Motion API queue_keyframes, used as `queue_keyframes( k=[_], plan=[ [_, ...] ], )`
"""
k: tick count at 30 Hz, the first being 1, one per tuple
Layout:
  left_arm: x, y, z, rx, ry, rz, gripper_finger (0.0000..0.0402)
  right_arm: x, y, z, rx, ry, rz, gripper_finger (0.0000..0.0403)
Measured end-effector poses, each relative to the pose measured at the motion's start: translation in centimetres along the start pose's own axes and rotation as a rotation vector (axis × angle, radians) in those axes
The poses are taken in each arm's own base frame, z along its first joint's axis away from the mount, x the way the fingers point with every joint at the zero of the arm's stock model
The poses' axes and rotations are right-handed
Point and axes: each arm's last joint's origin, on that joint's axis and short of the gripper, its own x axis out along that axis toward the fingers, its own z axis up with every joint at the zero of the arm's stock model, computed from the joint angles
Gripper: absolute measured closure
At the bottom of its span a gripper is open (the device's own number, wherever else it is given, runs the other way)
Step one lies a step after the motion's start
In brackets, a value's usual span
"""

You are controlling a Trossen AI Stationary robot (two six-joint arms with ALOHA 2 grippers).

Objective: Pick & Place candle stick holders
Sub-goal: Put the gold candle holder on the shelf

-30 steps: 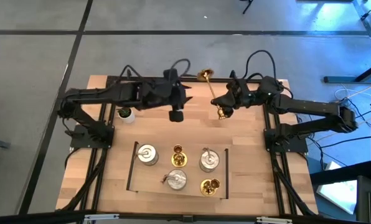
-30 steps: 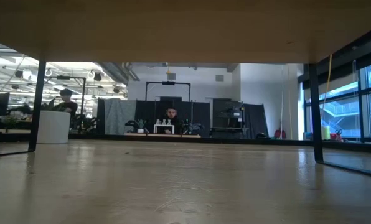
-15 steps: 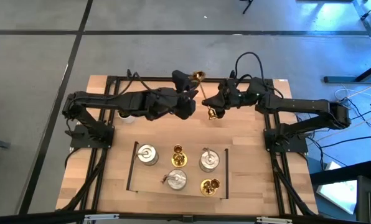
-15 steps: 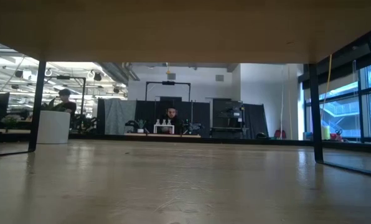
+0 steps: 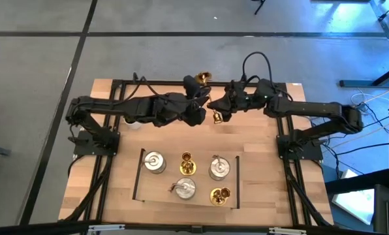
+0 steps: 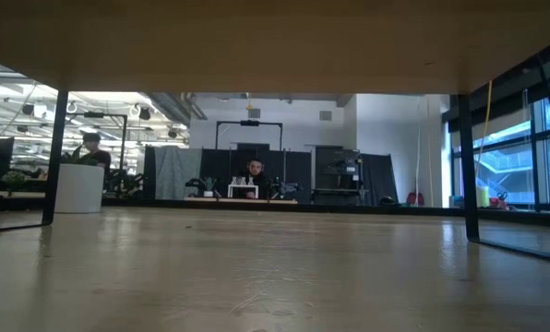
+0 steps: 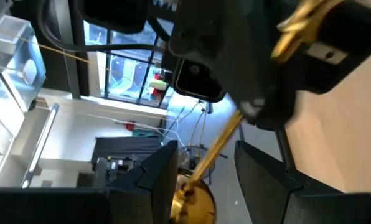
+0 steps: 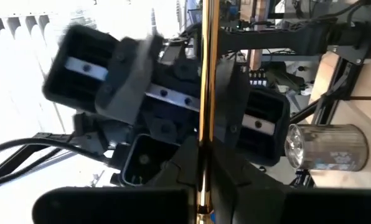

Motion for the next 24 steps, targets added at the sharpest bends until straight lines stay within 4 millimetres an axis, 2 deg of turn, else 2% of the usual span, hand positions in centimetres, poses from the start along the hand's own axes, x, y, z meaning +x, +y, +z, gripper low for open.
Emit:
queue_keyframes(
  k=[8, 24],
  plan=[
    [0.4, -0.1, -0.3, 0.025, 0.005, -0.014, 0.0251, 0.3, -0.2, -0.1, 0.003, -0.004, -0.003, 0.0388],
    [1.7, -1.4, 0.3, 0.039, 0.022, -0.021, 0.0300, 0.4, -0.2, -0.3, -0.008, -0.006, 0.000, 0.0388]
  ],
)
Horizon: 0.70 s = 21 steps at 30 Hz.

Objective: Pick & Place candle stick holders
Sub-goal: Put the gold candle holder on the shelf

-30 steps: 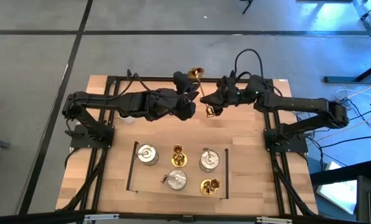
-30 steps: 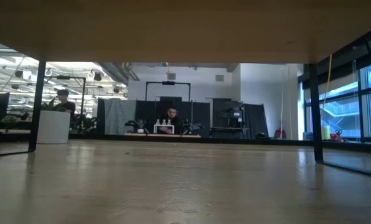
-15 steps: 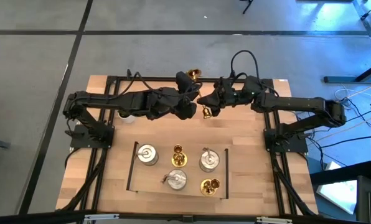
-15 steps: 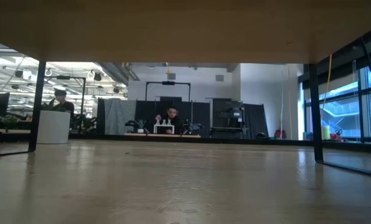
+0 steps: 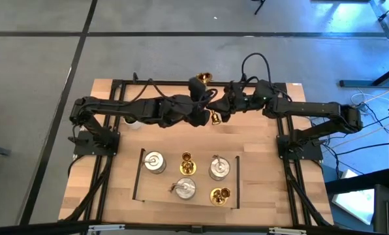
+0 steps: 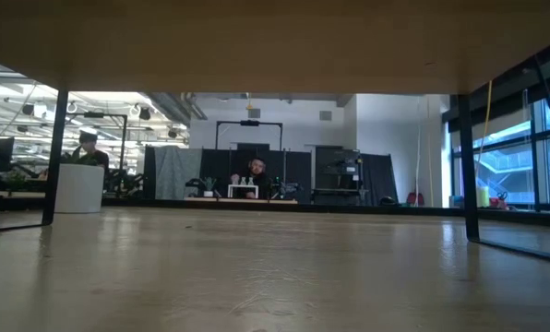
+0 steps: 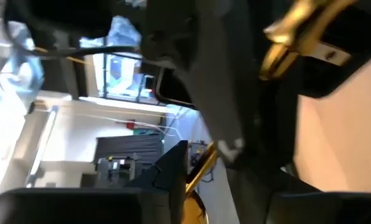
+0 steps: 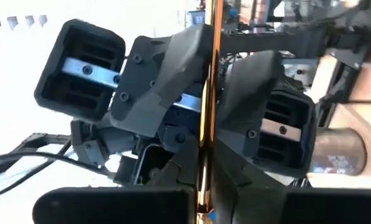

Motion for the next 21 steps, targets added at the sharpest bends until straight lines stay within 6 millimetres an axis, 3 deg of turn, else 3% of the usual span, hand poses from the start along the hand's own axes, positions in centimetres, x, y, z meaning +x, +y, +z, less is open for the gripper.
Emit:
queue_keyframes(
  k=[3, 7, 13, 21],
  plan=[
    [-0.1, 0.2, 0.0, -0.021, 0.005, 0.018, 0.0331, 0.0, 0.3, 0.0, -0.036, 0.003, 0.033, 0.0376],
    [-0.4, 0.2, 0.1, -0.045, 0.016, 0.024, 0.0387, -0.1, 0.9, -0.1, -0.082, 0.012, 0.084, 0.0315],
    [-1.2, 0.1, 0.5, -0.126, 0.022, -0.006, 0.0390, -0.1, 1.2, -0.3, -0.100, 0.047, 0.112, 0.0238],
    [-3.0, 1.6, 0.8, -0.455, 0.023, -0.093, 0.0390, -0.5, 2.4, -0.2, -0.196, 0.063, 0.227, 0.0201]
  ],
)
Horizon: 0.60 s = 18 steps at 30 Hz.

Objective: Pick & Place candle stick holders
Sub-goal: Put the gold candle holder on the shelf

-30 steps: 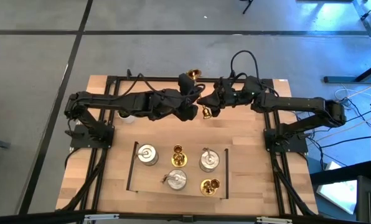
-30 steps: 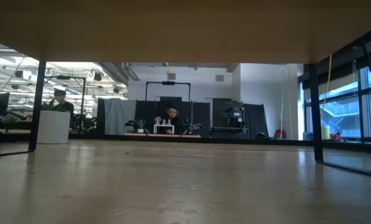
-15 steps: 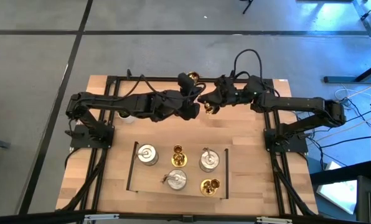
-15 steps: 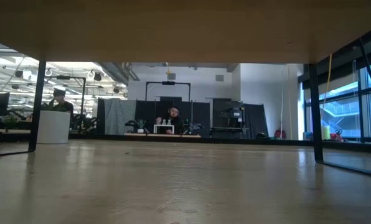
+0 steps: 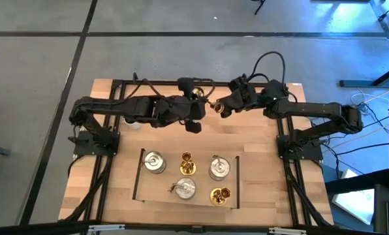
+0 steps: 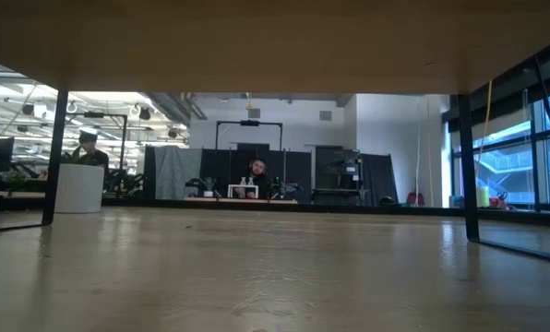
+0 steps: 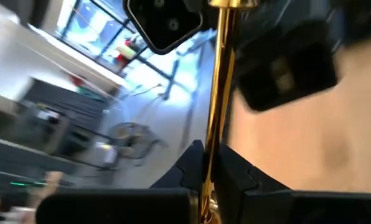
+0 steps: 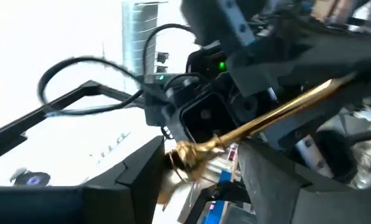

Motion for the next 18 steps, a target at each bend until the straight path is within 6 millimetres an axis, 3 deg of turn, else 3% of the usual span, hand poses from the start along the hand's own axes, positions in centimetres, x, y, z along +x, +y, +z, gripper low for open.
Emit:
queue_keyframes(
  k=[5, 9, 14, 18],
  plan=[
    [-1.7, 2.2, 1.8, -0.238, -0.120, -0.051, 0.0390, -0.1, 0.4, 0.2, -0.044, -0.001, 0.027, 0.0191],
    [-2.6, 3.4, 2.4, -0.296, -0.172, -0.109, 0.0390, -0.3, 1.2, 0.4, -0.108, -0.003, 0.095, 0.0191],
    [-3.6, 3.9, 2.8, -0.431, -0.209, -0.279, 0.0390, -0.9, 2.2, 1.2, -0.170, -0.034, 0.184, 0.0192],
    [-4.5, 4.1, 3.4, -0.550, -0.233, -0.283, 0.0390, -1.4, 3.1, 1.5, -0.209, -0.036, 0.231, 0.0192]
  ],
)
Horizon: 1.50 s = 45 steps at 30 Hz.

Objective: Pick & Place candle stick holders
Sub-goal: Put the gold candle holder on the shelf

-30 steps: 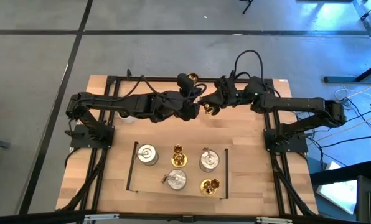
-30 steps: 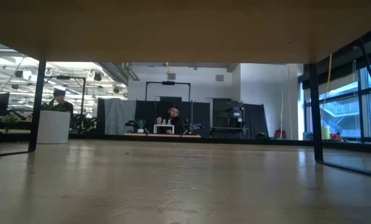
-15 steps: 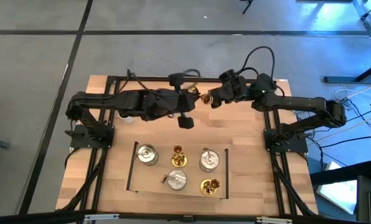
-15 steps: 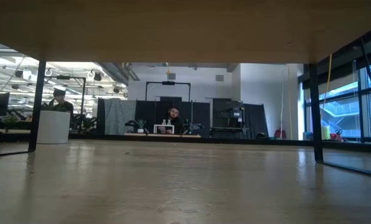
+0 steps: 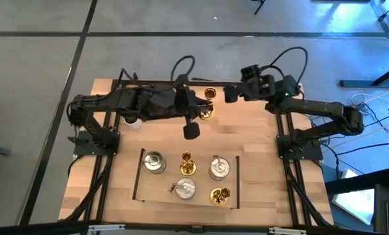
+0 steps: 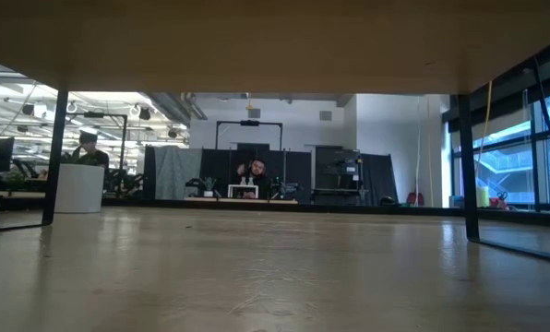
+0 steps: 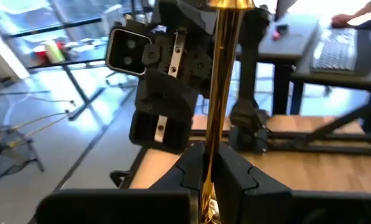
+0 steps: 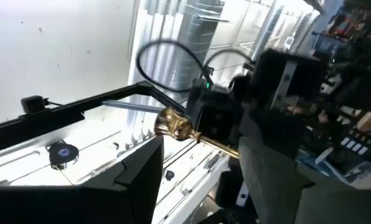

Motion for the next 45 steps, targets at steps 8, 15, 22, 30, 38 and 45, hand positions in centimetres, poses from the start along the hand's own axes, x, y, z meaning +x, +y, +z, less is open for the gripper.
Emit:
queue_keyframes(
  k=[8, 15, 22, 30, 38, 45],
  plan=[
    [-1.3, -1.1, 0.6, -0.135, -0.035, 0.175, 0.0390, -0.3, 0.8, 0.2, -0.041, 0.038, 0.017, 0.0192],
    [-2.0, -2.5, 0.4, -0.300, -0.053, 0.236, 0.0390, -0.4, 0.8, 0.1, -0.048, 0.103, 0.017, 0.0192],
    [-3.5, -5.0, 0.2, -0.446, -0.108, 0.350, 0.0390, -0.8, 0.8, 0.4, -0.063, 0.197, 0.007, 0.0192],
    [-5.7, -8.7, -0.2, -0.550, -0.199, 0.479, 0.0390, -1.0, 0.8, 0.5, -0.091, 0.251, 0.006, 0.0192],
    [-7.3, -11.9, -0.8, -0.609, -0.218, 0.409, 0.0390, -1.0, 0.6, 0.4, -0.095, 0.254, -0.007, 0.0192],
    [-10.3, -14.6, -2.1, -0.605, -0.177, 0.298, 0.0390, -0.6, 1.0, -0.4, -0.115, 0.256, 0.017, 0.0192]
  ],
)
